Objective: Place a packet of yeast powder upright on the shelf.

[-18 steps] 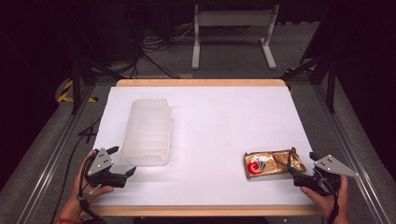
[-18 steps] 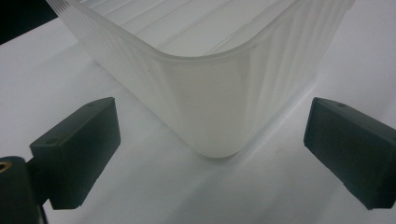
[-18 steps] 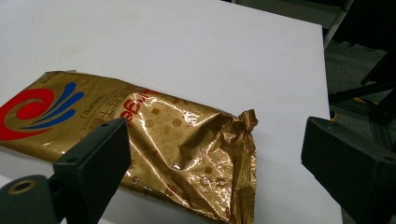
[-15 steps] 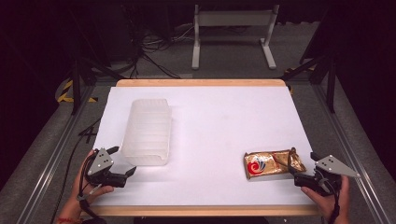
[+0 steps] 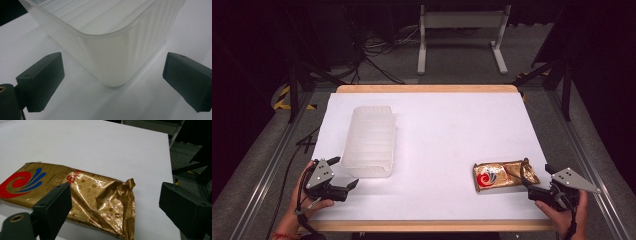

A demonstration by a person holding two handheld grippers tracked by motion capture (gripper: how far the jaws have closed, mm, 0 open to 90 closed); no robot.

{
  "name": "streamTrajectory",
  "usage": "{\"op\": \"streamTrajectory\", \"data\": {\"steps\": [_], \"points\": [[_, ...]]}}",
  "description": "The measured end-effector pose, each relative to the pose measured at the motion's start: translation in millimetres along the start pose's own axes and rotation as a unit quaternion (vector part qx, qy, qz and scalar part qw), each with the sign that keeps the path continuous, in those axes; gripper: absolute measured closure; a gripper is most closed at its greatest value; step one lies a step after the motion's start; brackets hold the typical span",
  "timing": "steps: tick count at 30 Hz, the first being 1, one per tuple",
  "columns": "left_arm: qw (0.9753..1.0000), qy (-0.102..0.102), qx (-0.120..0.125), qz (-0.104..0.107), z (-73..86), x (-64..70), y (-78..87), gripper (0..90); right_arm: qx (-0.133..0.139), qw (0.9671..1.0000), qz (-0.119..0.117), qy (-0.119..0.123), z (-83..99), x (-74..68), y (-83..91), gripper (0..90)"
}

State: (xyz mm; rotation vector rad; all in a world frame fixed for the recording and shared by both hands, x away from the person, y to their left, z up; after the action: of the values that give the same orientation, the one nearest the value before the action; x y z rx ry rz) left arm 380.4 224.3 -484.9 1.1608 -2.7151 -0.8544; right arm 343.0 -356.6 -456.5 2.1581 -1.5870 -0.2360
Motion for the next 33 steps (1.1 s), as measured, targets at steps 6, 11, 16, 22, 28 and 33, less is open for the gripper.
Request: {"op": "streamTrajectory", "data": {"steps": [6, 11, 16, 22, 28, 33], "points": [[1.0, 0.0, -0.003, -0.002, 1.2, 0.4, 0.7, 4.7, -0.009, 0.9997, -0.003, -0.021, 2.6, 3.3, -2.5, 13.3], [1.0, -0.001, -0.002, -0.002, 1.4, 0.5, 1.0, 4.8, -0.029, 0.9985, -0.006, -0.046, 9.2, 6.8, -6.0, 14.8], [1.0, 0.0, 0.0, -0.002, 1.3, 0.4, 1.5, 4.8, -0.06, 0.9952, -0.013, -0.076, 19.6, 9.7, -14.6, 16.7], [1.0, -0.003, -0.002, -0.001, 1.0, 1.2, 0.9, 4.8, -0.078, 0.9905, -0.033, -0.108, 25.4, 6.9, -20.3, 19.8], [1.0, -0.003, -0.002, -0.001, 0.8, 1.4, 0.9, 4.8, -0.087, 0.9868, -0.058, -0.124, 25.1, -1.6, -24.6, 22.4], [1.0, -0.005, -0.002, 0.001, 0.7, 1.6, 0.6, 4.8, -0.091, 0.9827, -0.08, -0.14, 24.8, -5.4, -26.0, 37.5]]}}
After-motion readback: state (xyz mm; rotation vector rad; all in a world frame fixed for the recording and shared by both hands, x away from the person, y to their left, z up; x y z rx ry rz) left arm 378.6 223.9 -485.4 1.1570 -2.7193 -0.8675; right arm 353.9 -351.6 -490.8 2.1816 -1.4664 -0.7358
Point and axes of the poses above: each handheld gripper's, and its own axes: y roughly backward along the jaws, z roughly out of its underside, x roughly to its right, the point moved 8 cm from there along -y, roughly forward along the jaws, and after that the axes turned 1 degree about y, right-handed, at the moved point
